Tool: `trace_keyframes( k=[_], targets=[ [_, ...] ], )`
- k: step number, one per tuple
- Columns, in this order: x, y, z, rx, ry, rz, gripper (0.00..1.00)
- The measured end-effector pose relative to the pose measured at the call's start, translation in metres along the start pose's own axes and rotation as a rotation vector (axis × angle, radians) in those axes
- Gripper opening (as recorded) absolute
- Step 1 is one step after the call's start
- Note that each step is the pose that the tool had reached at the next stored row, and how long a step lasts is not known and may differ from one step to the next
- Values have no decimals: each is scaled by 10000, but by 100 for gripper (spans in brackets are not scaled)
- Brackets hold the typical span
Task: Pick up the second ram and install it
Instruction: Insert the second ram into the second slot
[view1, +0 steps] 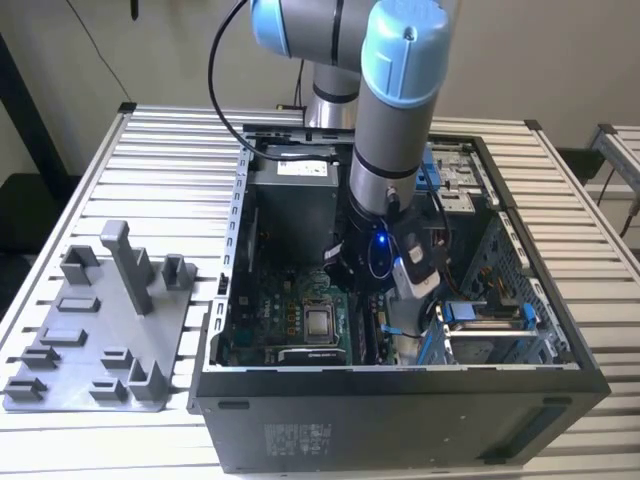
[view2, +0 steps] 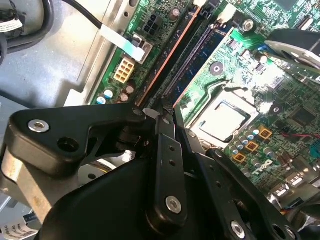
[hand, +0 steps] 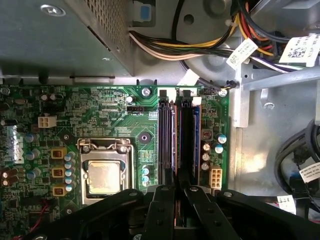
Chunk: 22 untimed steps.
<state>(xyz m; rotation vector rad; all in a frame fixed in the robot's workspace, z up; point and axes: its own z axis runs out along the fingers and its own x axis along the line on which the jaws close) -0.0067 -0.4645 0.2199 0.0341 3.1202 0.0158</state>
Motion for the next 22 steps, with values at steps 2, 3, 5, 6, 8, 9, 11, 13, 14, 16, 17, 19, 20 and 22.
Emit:
trace_keyframes(
  k=[2, 3, 5, 6, 8, 9, 11, 13, 14, 16, 17, 19, 20, 22],
  targets=[
    [0, 0, 5, -2, 2, -5, 14],
    [0, 0, 9, -1, 3, -5, 14],
    [0, 0, 20, 0, 3, -6, 14],
    [0, 0, 27, 0, 3, -6, 14],
    [1, -1, 44, 9, 6, -6, 14],
    [1, -2, 51, 11, 6, -6, 14],
    [1, -2, 55, 10, 6, -6, 14],
    [1, -1, 58, 4, 3, -6, 14],
    [1, -1, 58, 2, 3, -6, 14],
    [1, -1, 58, 1, 4, -6, 14],
    [1, -1, 58, 1, 3, -5, 14],
    [1, -1, 58, 1, 3, -6, 14],
    [1, -1, 60, 2, 4, -6, 14],
    [1, -1, 64, 2, 4, -6, 14]
  ],
)
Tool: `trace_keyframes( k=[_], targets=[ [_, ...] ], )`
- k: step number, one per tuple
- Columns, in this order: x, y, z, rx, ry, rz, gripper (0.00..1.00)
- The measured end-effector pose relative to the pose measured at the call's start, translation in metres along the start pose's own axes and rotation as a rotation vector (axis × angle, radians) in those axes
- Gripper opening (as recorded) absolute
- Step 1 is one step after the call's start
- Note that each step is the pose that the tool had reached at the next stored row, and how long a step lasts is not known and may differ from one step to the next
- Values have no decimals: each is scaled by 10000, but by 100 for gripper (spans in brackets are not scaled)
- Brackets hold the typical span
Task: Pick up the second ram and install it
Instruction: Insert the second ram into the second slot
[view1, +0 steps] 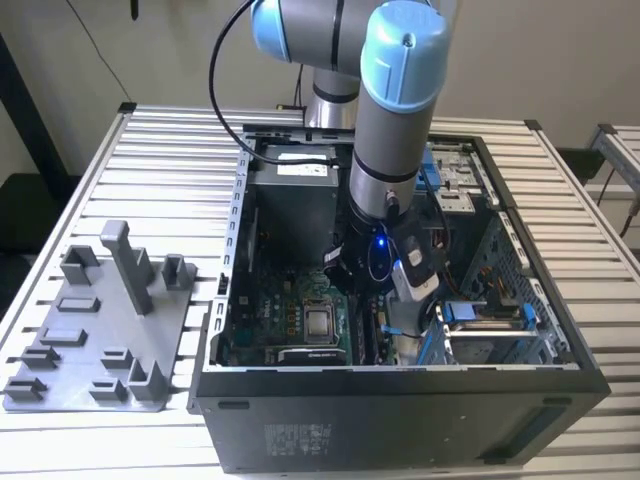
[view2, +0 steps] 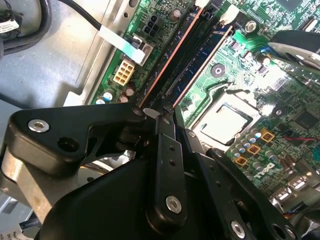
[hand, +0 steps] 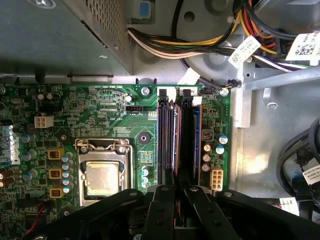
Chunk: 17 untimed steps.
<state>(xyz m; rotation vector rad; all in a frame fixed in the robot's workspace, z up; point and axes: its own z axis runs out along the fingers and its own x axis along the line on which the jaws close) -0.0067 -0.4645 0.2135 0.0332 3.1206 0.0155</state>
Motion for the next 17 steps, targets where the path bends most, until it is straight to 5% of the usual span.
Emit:
trace_keyframes(
  k=[10, 17],
  targets=[
    [1, 3, -18, -38, -6, -75, 14],
    [4, 0, -54, 18, 10, -328, 14]
  ],
)
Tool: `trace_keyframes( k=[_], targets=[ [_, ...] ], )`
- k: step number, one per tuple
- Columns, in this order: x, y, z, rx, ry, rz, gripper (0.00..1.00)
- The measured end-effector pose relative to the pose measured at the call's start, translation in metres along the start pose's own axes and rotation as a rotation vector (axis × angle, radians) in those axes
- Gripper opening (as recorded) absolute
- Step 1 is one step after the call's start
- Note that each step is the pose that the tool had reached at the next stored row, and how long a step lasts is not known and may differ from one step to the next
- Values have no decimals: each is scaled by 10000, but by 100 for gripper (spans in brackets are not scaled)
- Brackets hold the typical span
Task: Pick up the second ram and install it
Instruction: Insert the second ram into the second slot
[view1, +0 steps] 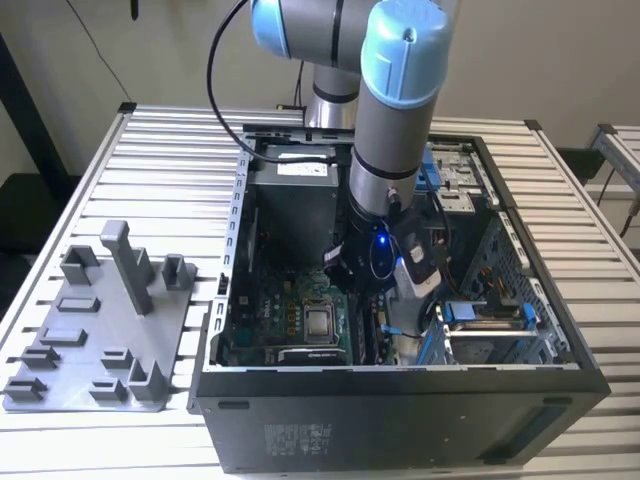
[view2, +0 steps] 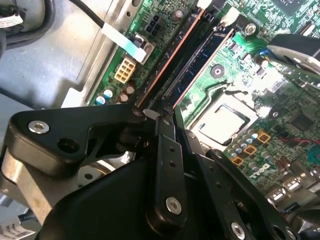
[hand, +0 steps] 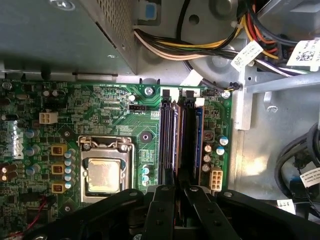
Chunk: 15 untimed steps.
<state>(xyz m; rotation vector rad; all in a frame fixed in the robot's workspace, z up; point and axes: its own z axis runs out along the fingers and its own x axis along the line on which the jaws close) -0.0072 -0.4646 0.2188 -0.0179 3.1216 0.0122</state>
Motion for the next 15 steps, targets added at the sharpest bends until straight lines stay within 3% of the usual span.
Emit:
trace_keyframes(
  k=[6, 15],
  targets=[
    [1, 2, 25, 83, 12, -150, 14],
    [1, 3, 59, 104, 17, -176, 14]
  ],
)
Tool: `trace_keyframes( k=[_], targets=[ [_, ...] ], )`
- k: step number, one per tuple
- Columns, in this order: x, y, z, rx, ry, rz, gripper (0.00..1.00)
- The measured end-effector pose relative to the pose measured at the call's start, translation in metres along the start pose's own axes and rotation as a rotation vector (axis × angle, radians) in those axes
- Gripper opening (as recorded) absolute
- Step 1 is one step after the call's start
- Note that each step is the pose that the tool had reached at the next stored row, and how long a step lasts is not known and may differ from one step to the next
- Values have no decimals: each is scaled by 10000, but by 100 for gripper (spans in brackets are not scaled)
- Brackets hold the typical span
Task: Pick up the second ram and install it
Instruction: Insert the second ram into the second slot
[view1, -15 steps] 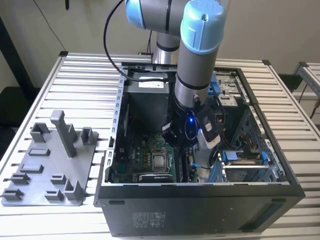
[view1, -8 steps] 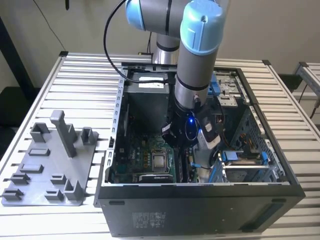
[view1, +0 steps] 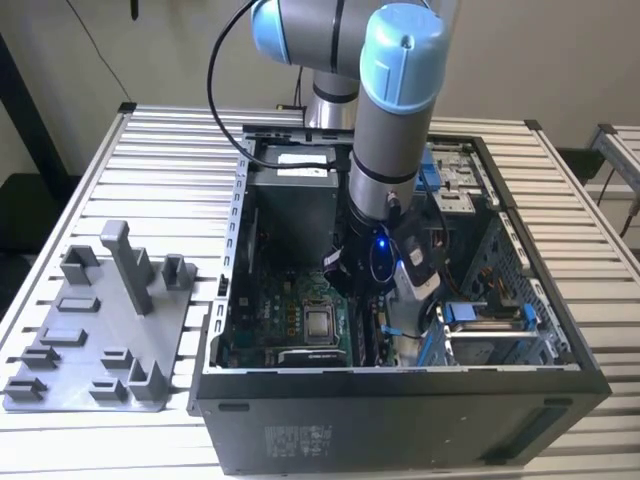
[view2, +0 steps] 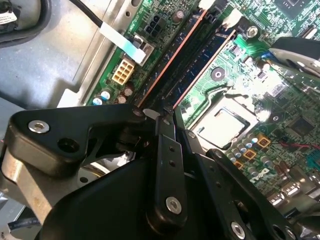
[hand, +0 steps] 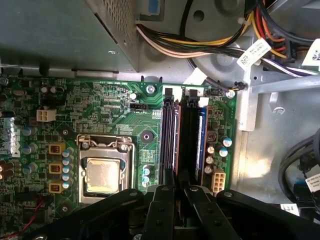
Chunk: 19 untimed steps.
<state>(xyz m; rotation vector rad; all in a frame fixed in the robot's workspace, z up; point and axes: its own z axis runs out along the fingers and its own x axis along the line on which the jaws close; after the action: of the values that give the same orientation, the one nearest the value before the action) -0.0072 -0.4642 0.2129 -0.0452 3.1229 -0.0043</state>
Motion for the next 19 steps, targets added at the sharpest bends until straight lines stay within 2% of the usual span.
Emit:
trace_keyframes(
  k=[5, 7, 8, 11, 12, 17, 19],
  targets=[
    [0, 0, 6, 1, 0, 0, 14],
    [0, -1, 8, 4, -1, -1, 15],
    [0, 0, 9, 1, 0, -1, 22],
    [-1, 1, 8, -1, 6, 0, 22],
    [-1, 1, -17, -2, 10, 10, 22],
    [-6, 0, -238, -1, 14, 25, 22],
    [-7, -1, -266, -5, 27, 23, 22]
  ],
)
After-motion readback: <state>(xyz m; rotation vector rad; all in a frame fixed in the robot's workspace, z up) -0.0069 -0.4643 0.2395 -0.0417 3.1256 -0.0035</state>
